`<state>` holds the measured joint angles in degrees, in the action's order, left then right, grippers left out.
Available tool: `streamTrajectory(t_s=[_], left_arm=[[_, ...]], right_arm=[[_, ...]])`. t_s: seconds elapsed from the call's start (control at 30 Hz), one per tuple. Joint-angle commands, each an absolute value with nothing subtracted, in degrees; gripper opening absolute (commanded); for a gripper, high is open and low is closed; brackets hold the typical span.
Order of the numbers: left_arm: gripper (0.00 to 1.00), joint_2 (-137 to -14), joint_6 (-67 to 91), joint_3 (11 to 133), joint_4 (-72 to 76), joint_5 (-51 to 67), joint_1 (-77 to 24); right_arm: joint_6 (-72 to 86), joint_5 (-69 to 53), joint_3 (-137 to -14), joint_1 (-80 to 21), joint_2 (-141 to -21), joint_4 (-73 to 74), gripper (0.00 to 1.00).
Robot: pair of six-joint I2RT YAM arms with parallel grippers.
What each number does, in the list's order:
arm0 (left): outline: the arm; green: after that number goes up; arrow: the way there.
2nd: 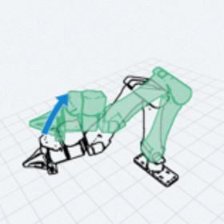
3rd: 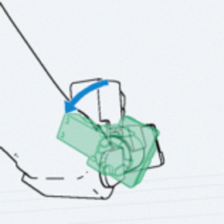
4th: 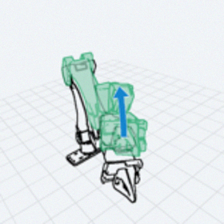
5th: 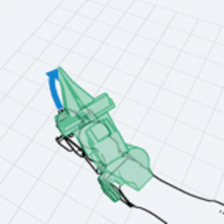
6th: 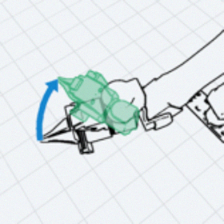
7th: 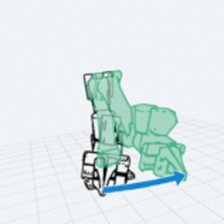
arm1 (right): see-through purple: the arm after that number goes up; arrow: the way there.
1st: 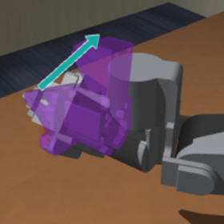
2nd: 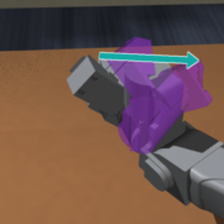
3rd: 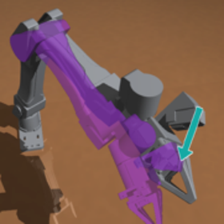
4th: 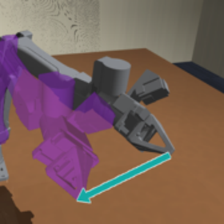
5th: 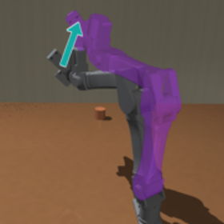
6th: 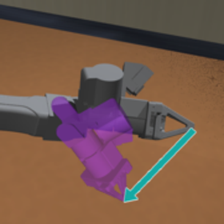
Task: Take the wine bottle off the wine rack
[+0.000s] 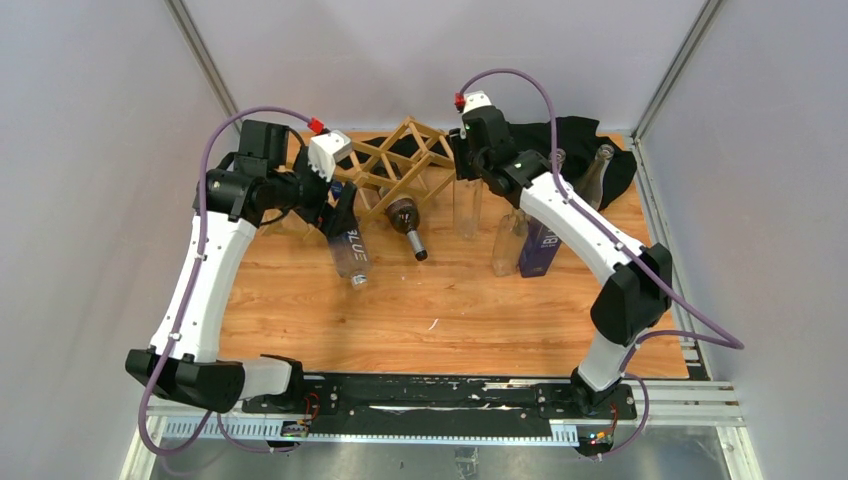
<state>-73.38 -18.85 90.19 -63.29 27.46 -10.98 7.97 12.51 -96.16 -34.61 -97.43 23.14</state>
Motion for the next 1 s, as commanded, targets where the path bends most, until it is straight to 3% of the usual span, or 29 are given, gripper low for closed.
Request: streamTrajectory(t_s=[0.0, 0.4, 0.43, 0.5, 0.57, 0.77, 0.97], left_arm=[[1.00, -72.5, -20.3, 90.4, -65.2, 25.2, -10.6], [1.00, -71.5, -21.9, 88.6, -65.2, 23.7, -10.5], [1.00, -71.6, -21.9, 88.7, -65.1, 23.6, -10.5], [1.00, -71.9, -21.7, 89.0, -65.1, 23.5, -10.5], [1.00, -72.1, -21.6, 89.2, -65.1, 23.5, -10.5], [1.00, -71.4, -21.8, 89.5, -65.1, 23.5, -10.5], [1.00, -72.2, -22.8, 91.7, -65.0, 22.3, -10.2]], right_arm=[[7.5, 19.4, -97.6, -34.2, -98.9, 16.6, 0.00], [9.6, 21.7, -89.9, -34.2, -100.5, 8.8, 0.00], [10.2, 21.5, -90.0, -34.2, -100.6, 9.3, 0.09], [11.2, 20.3, -90.8, -34.3, -101.0, 10.6, 0.37], [12.3, 20.4, -91.8, -34.2, -101.2, 12.2, 0.52], [12.5, 20.8, -92.3, -34.2, -99.1, 12.9, 0.65], [12.0, 20.3, -95.2, -35.2, -96.0, 15.1, 0.85]])
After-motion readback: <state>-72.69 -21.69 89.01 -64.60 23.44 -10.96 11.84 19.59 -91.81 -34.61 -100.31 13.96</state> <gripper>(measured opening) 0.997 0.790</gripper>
